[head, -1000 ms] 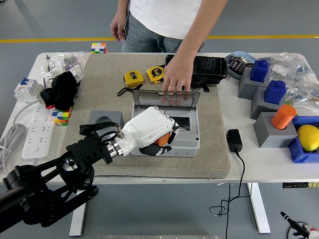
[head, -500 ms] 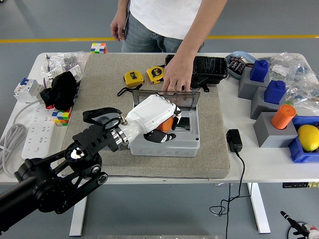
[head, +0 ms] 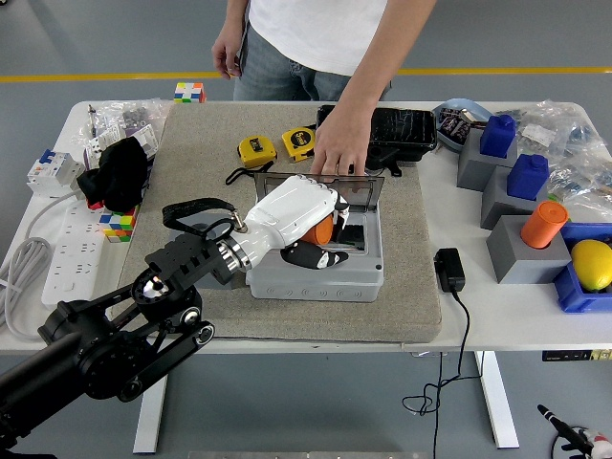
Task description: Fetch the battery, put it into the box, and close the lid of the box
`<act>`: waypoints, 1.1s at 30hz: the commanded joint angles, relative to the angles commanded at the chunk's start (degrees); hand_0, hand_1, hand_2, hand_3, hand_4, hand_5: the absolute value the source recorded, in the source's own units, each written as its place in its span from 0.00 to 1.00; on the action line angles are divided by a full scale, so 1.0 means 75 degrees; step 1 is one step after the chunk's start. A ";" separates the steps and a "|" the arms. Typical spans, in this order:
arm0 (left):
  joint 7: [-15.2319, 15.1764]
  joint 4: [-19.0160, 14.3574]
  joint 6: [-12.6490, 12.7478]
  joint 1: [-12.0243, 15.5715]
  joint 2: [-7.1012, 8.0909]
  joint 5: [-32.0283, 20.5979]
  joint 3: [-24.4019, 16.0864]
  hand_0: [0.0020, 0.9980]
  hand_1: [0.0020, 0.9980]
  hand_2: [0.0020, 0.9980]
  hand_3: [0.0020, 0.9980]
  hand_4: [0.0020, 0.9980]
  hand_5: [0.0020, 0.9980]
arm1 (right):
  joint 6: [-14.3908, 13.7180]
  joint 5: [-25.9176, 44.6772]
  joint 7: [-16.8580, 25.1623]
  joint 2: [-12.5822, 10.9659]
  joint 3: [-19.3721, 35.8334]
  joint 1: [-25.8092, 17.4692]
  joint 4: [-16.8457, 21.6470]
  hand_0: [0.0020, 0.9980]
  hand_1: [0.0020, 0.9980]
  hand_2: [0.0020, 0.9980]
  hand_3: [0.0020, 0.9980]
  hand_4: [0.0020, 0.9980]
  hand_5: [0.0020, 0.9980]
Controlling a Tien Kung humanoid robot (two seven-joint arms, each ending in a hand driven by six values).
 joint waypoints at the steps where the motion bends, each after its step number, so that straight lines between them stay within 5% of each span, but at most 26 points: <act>1: -0.0001 0.0003 0.0002 -0.0003 -0.0008 -0.0003 0.0009 0.07 0.07 0.13 0.13 0.84 0.17 | 0.0001 -0.0015 -0.0004 -0.0002 0.0012 -0.0001 0.0000 0.85 0.79 0.78 0.84 1.00 1.00; 10: -0.0020 0.0069 0.0032 -0.0005 -0.0244 -0.0105 0.0142 0.07 0.07 0.13 0.13 0.81 0.18 | 0.0003 -0.0014 -0.0006 -0.0008 -0.0015 0.0006 0.0000 0.85 0.79 0.78 0.84 1.00 1.00; 24: -0.0230 0.0927 0.0203 -0.0241 -0.0535 -0.0370 -0.0043 0.07 0.08 0.13 0.13 0.81 0.19 | 0.0006 -0.0007 -0.0014 -0.0017 -0.0073 -0.0013 0.0000 0.85 0.79 0.78 0.84 1.00 1.00; 25: -0.0242 0.0946 0.0211 -0.0237 -0.0538 -0.0386 -0.0056 0.07 0.08 0.13 0.15 0.80 0.32 | 0.0006 0.0003 -0.0013 -0.0015 -0.0086 -0.0015 0.0000 0.85 0.79 0.78 0.84 1.00 1.00; 33: -0.0291 0.1071 0.0245 -0.0277 -0.0594 -0.0438 -0.0055 0.08 0.08 0.14 0.15 0.81 0.37 | 0.0004 0.0033 -0.0009 -0.0017 -0.0125 0.0008 0.0000 0.85 0.79 0.78 0.84 1.00 1.00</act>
